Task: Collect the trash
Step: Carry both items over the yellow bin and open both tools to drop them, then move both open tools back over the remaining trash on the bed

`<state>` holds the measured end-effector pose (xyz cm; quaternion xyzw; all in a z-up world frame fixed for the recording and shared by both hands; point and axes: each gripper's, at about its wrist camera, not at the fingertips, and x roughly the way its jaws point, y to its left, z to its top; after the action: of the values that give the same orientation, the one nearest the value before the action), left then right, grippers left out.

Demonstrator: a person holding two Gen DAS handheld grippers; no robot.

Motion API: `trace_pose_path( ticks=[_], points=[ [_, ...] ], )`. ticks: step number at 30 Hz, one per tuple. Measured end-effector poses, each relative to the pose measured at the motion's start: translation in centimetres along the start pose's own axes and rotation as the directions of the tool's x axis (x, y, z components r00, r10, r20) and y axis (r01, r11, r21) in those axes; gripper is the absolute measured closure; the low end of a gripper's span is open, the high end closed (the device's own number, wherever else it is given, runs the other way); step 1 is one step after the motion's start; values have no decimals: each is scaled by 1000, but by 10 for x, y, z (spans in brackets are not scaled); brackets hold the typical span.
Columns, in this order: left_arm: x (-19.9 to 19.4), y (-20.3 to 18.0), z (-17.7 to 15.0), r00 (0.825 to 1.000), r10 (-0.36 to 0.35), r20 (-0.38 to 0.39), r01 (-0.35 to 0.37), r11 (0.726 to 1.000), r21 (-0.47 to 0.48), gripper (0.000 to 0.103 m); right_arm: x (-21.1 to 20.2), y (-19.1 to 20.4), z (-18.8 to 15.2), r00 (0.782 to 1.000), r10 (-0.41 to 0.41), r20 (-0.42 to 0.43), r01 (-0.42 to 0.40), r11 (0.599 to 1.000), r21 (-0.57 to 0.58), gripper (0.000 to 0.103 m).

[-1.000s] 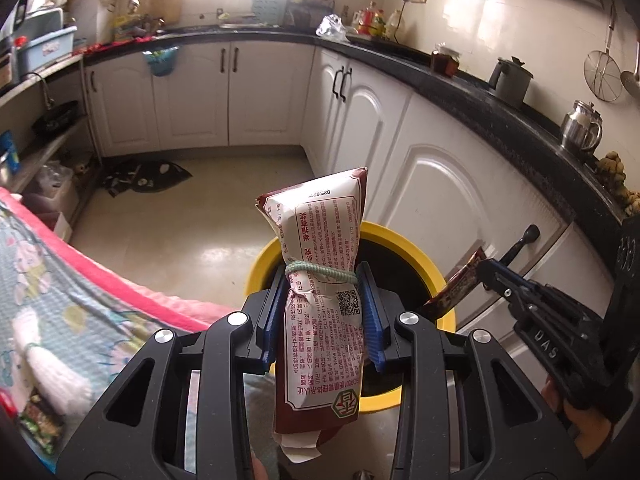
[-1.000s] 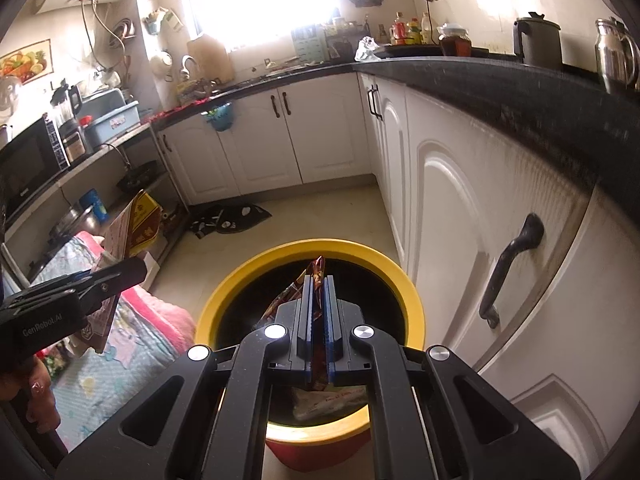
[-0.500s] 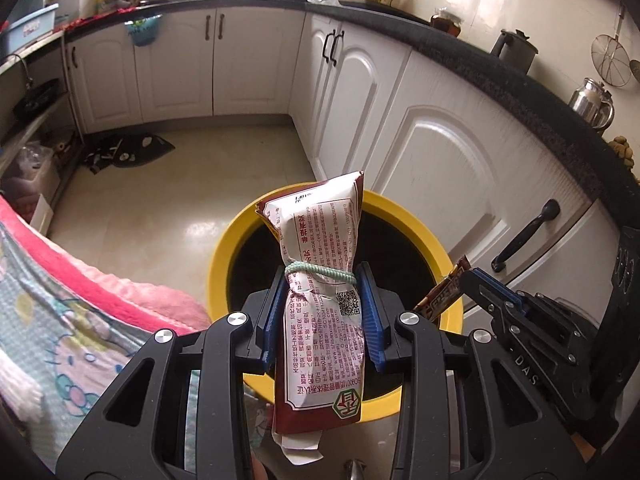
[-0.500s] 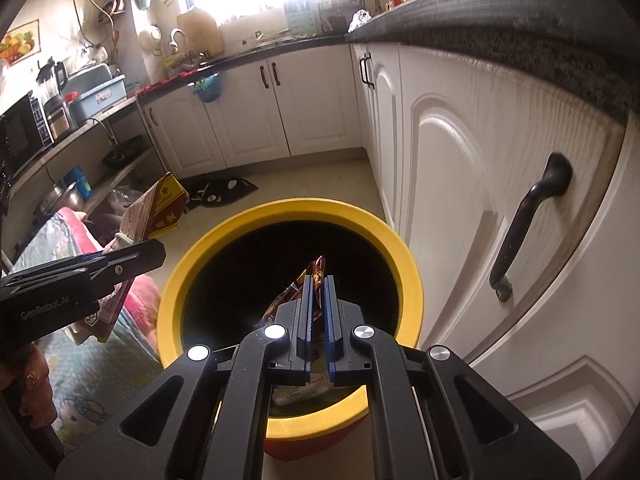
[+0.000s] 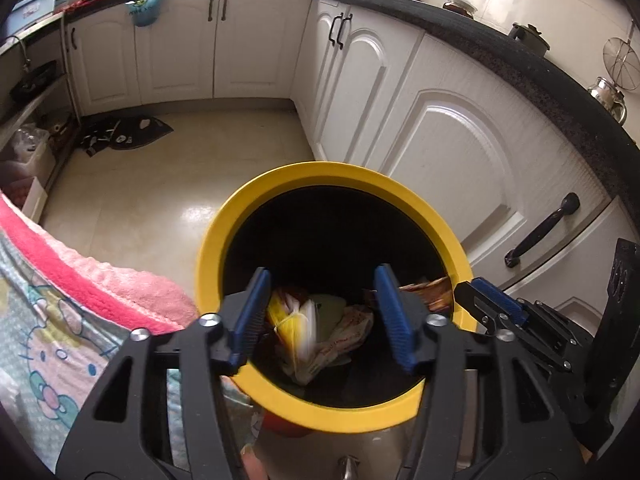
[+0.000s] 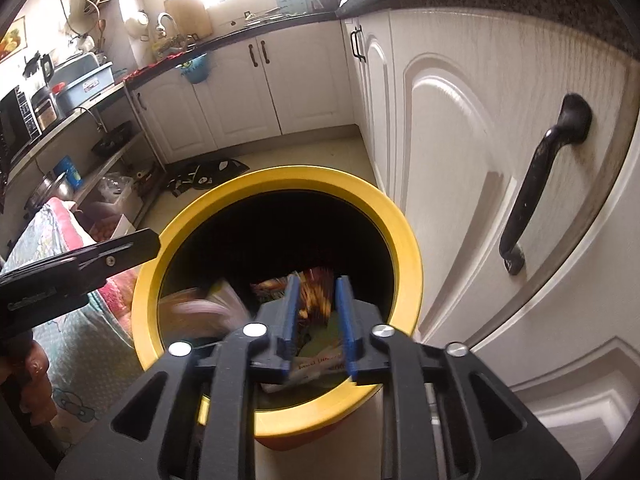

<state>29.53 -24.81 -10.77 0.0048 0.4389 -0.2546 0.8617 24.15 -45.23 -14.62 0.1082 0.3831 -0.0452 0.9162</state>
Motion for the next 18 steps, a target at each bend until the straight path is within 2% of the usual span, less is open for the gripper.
trace_pose_path(
  ticks=[5, 7, 10, 18],
  points=[
    [-13, 7, 0, 999, 45, 21, -45, 999, -7, 39, -5, -2, -1, 1000, -2, 7, 2, 1000, 8, 69],
    [-21, 9, 0, 998, 58, 34, -58, 998, -10, 26, -9, -1, 0, 1000, 2, 13, -2, 1000, 7, 65],
    [-34, 12, -1, 995, 79, 55, -78, 997, -16, 12, -14, 1, 2, 1000, 3, 28, -4, 1000, 7, 58],
    [-74, 25, -6, 985, 127, 118, -120, 991, -60, 11, -36, 9, 9, 996, 7, 84, -8, 1000, 8, 38]
  ],
)
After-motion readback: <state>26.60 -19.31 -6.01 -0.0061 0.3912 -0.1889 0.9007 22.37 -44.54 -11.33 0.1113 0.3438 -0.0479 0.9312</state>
